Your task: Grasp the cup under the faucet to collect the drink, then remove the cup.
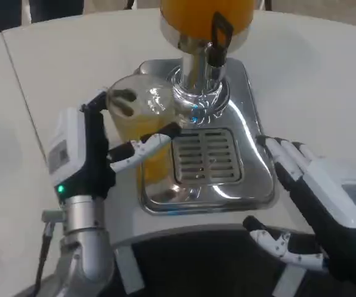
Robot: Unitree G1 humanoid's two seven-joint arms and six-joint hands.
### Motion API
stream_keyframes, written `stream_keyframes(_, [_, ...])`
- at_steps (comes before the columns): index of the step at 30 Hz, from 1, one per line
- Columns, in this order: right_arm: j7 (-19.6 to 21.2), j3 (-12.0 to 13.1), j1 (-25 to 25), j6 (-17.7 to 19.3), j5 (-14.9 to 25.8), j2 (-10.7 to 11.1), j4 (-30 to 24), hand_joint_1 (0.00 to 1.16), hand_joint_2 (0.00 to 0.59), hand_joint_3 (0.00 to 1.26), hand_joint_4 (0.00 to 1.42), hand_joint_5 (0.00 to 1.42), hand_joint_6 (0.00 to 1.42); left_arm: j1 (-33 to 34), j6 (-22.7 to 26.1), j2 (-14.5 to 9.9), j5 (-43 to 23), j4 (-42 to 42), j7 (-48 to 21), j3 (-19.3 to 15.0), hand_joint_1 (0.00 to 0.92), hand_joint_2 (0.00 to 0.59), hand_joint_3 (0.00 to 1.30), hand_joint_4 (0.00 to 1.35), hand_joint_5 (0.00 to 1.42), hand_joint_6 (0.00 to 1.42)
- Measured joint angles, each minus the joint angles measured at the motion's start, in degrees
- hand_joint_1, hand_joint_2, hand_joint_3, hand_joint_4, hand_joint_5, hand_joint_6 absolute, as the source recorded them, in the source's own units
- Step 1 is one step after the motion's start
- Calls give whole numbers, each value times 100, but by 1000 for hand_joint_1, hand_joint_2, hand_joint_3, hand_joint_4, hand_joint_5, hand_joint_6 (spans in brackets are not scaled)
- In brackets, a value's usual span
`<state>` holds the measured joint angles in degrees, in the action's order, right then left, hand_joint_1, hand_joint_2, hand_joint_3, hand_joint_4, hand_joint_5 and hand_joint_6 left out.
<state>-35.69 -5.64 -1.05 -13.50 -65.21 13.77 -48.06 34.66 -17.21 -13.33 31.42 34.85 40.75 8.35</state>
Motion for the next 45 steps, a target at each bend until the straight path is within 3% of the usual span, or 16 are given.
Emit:
stream_keyframes(5, [117,264,-88,109,6,119,1,527,417,0,0,0,65,-328,0,-252,-1,-335,-148,-145,579,18,1146,1033,1424,1424])
stream_keyframes(8, [265,283,-161,240,21,135,7,531,419,0,0,0,65,-788,-14,-458,-65,-725,-293,-342,578,17,1149,1033,1424,1424])
stream_keyframes(14, [511,270,-180,514,-18,201,60,535,422,0,0,0,65,-1584,-11,-610,-249,-1696,-594,-655,576,16,1155,1033,1424,1424])
stream_keyframes(29, [828,575,-254,1022,231,542,95,483,435,0,0,0,32,-3132,-92,-405,-325,-4259,-1362,-891,577,16,1149,1033,1424,1424])
stream_keyframes(38, [1135,504,-892,1513,316,527,-143,420,463,0,0,0,18,-4031,-684,-439,40,-5086,-1930,-665,582,17,1146,1033,1424,1424])
stream_keyframes(45, [1553,927,-1706,1996,734,561,-454,310,530,0,0,0,0,-4397,-949,-392,170,-5456,-2203,-460,588,13,1146,1033,1424,1424])
